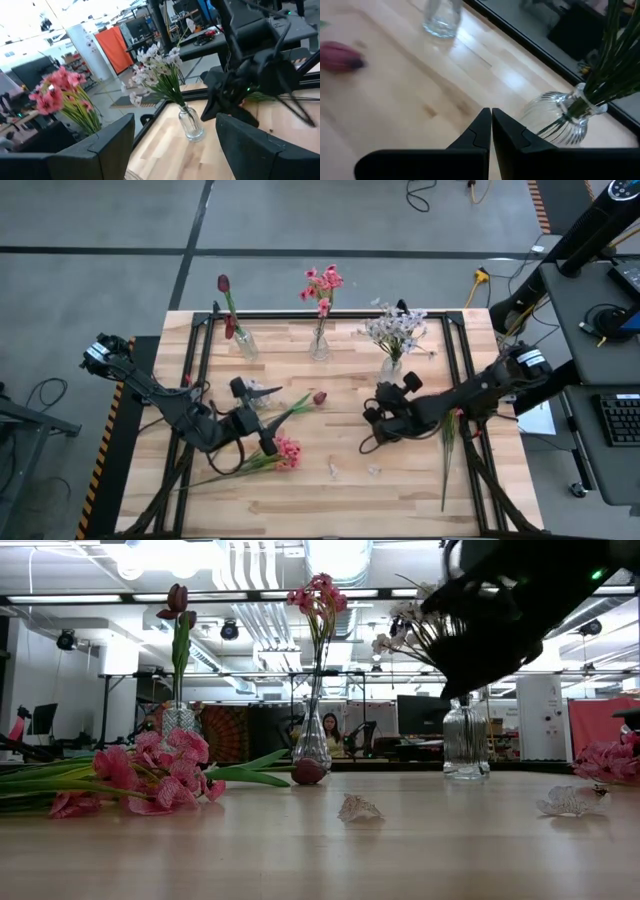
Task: Sort flowers into vase by color
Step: Put the purple tulip into the left transparent vase
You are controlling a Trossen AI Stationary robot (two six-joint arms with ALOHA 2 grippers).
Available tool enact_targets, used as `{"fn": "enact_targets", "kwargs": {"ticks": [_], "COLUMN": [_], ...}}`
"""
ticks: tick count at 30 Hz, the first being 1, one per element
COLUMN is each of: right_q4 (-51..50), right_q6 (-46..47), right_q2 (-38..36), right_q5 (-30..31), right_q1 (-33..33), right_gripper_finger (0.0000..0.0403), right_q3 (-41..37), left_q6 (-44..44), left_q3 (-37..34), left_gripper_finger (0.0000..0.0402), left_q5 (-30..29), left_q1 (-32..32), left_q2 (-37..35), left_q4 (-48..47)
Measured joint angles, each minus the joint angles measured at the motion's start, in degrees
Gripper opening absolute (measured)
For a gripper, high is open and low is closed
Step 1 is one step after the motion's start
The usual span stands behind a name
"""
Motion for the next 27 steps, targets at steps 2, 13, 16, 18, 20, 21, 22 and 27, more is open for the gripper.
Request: {"fn": "enact_targets", "kwargs": {"ticks": [2,13,16,18,20,21,22,27], "right_q4": [0.01,4.51,7.44,8.97,9.94,10.29,10.66,11.99], "right_q6": [0.02,-6.18,-10.31,-12.09,-13.86,-14.46,-14.79,-15.05], "right_q2": [-1.08,-7.39,-8.63,-9.2,-9.64,-9.74,-9.82,-9.96], "right_q5": [-0.55,-15.5,-22.4,-26.0,-29.35,-30.82,-32.25,-37.87], "right_q1": [1.73,6.01,6.02,6.04,6.04,6.04,6.04,6.07], "right_gripper_finger": [0.0009,0.0009,0.0009,0.0009,0.0009,0.0009,0.0009,0.0009], "right_q3": [0.0,0.0,0.0,0.04,0.04,0.04,0.04,0.04], "left_q6": [-2.14,-15.2,-19.34,-22.88,-27.52,-29.94,-32.51,-42.03], "left_q3": [0.0,0.0,0.0,0.0,0.0,0.0,0.0,0.0], "left_gripper_finger": [0.0261,0.0261,0.0261,0.0261,0.0261,0.0261,0.0261,0.0261], "left_q5": [0.08,19.48,22.44,22.64,22.68,22.68,22.66,24.67], "left_q1": [0.02,1.19,1.29,1.29,1.26,1.29,1.29,1.55], "left_q2": [0.0,0.02,0.02,0.02,0.02,0.05,0.43,3.39], "left_q4": [-1.23,-7.98,-11.47,-14.3,-17.62,-19.35,-20.78,-26.5]}}
